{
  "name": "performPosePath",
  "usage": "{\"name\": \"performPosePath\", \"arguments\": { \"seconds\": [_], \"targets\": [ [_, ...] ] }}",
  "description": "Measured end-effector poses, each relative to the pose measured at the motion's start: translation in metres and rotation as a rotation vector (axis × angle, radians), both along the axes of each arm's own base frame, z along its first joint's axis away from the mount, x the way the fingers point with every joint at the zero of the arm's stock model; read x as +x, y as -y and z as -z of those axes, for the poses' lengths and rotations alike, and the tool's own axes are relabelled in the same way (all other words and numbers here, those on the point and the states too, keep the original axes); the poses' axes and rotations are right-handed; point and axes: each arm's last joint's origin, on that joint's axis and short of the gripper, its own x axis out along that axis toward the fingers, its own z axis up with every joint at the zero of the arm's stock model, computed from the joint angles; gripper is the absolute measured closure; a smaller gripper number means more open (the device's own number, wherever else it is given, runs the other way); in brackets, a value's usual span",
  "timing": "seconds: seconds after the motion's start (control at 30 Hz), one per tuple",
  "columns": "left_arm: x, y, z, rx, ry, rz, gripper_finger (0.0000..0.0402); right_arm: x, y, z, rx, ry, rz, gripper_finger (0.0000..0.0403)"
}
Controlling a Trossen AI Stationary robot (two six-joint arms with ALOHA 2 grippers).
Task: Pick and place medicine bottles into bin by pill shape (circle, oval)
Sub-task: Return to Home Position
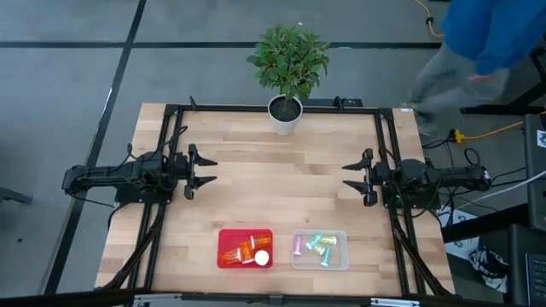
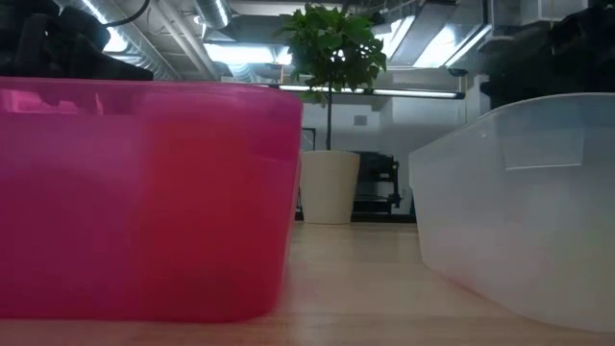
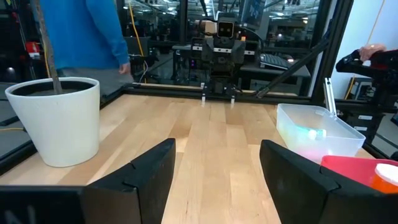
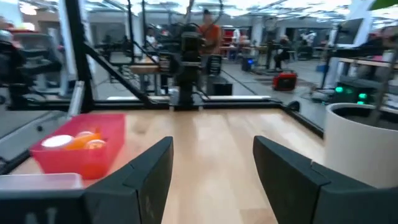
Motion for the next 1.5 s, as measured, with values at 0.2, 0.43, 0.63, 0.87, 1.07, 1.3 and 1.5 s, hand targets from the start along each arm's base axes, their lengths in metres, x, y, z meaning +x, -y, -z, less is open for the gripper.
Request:
{"name": "performPosePath", "arguments": {
  "seconds": [0.2, 0.43, 0.63, 0.87, 1.07, 1.3, 1.5],
  "targets": [
    [0.000, 0.000, 0.000, 0.000, 0.000, 0.000, 0.0174, 0.000, 0.006, 0.002, 0.019, -0.022, -0.076, 0.0178],
    [0.000, 0.000, 0.000, 0.000, 0.000, -0.002, 0.0174, 0.000, 0.012, 0.002, 0.074, -0.020, -0.003, 0.0178],
    [0.000, 0.000, 0.000, 0.000, -0.001, -0.006, 0.0174, 0.001, 0.007, 0.003, 0.018, -0.025, -0.052, 0.0178],
    [0.000, 0.000, 0.000, 0.000, 0.000, -0.007, 0.0174, 0.000, 0.005, 0.002, 0.052, -0.020, -0.073, 0.0178],
    [0.000, 0.000, 0.000, 0.000, 0.000, -0.007, 0.0174, 0.001, 0.003, 0.002, 0.047, -0.022, -0.090, 0.0178],
    [0.000, 0.000, 0.000, 0.000, 0.000, -0.007, 0.0174, 0.001, 0.003, 0.002, 0.052, -0.025, -0.090, 0.0178],
    [0.000, 0.000, 0.000, 0.000, 0.000, -0.007, 0.0174, 0.001, 0.003, 0.002, 0.050, -0.025, -0.090, 0.0178]
  ]
}}
